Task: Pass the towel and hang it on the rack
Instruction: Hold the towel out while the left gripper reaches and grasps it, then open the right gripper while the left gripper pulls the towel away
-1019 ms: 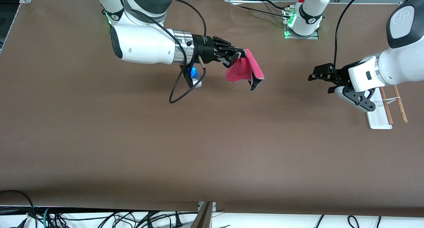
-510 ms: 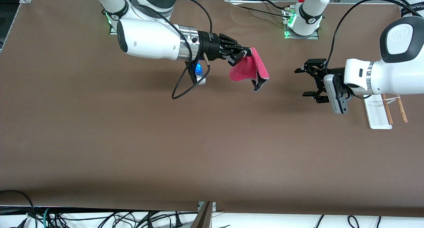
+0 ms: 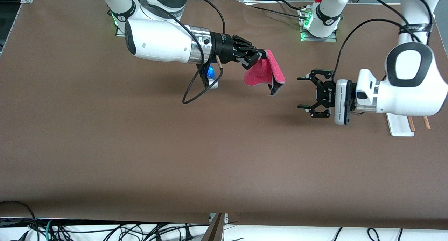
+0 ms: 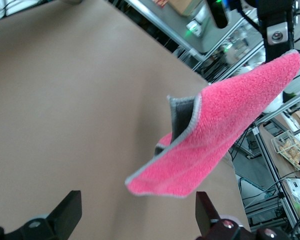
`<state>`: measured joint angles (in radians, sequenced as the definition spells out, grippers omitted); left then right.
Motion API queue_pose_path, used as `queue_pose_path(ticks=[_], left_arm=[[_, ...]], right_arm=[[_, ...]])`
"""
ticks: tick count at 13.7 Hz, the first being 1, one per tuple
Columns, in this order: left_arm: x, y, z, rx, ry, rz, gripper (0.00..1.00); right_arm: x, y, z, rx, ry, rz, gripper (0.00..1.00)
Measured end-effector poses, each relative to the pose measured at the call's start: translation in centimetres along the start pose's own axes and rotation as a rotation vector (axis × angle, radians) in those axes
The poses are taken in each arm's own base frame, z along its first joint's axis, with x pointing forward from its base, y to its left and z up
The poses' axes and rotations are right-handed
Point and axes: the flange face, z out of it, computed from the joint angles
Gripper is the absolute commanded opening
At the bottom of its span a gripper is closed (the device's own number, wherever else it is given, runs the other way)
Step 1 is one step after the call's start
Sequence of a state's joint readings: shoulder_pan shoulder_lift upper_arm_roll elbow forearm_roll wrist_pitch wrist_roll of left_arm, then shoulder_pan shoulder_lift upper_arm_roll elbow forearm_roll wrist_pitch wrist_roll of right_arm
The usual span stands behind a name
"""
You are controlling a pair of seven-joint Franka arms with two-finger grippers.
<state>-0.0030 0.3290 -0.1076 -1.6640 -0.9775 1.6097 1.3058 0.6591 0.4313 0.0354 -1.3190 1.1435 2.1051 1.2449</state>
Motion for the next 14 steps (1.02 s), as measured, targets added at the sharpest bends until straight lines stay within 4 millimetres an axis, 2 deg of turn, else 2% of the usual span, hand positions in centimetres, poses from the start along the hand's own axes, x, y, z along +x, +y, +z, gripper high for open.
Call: queue_pose_path(ticks=[4, 5, 6, 7, 8, 9, 14], left_arm=[[1.2, 0.7, 4.3, -0.033, 0.024, 0.101, 1.0], [1.2, 0.7, 5.3, -0.034, 0.026, 0.115, 0.93], [1.0, 0.7, 6.3, -0.038, 0.027, 0.133, 0.73], [0.9, 0.7, 7.3, -0.045, 0.035, 0.152, 0.46], [0.7, 0.7, 8.1, -0.048, 0.041, 0.17, 0.14], [0.5, 0.8, 8.6, -0.051, 0.042, 0.18, 0.0], [-0.3, 0.9, 9.5, -0.066, 0.036, 0.187, 0.0]], right_arm=[[0.0, -0.1, -0.1, 0.008, 0.003, 0.0, 0.0], [0.0, -0.1, -0.1, 0.009, 0.003, 0.0, 0.0], [0.0, -0.1, 0.0, 0.009, 0.003, 0.0, 0.0], [0.0, -0.1, 0.0, 0.009, 0.003, 0.0, 0.0], [0.0, -0.1, 0.0, 0.009, 0.003, 0.0, 0.0], [0.0, -0.1, 0.0, 0.009, 0.003, 0.0, 0.0], [-0.2, 0.0, 0.2, 0.005, 0.001, -0.002, 0.0]])
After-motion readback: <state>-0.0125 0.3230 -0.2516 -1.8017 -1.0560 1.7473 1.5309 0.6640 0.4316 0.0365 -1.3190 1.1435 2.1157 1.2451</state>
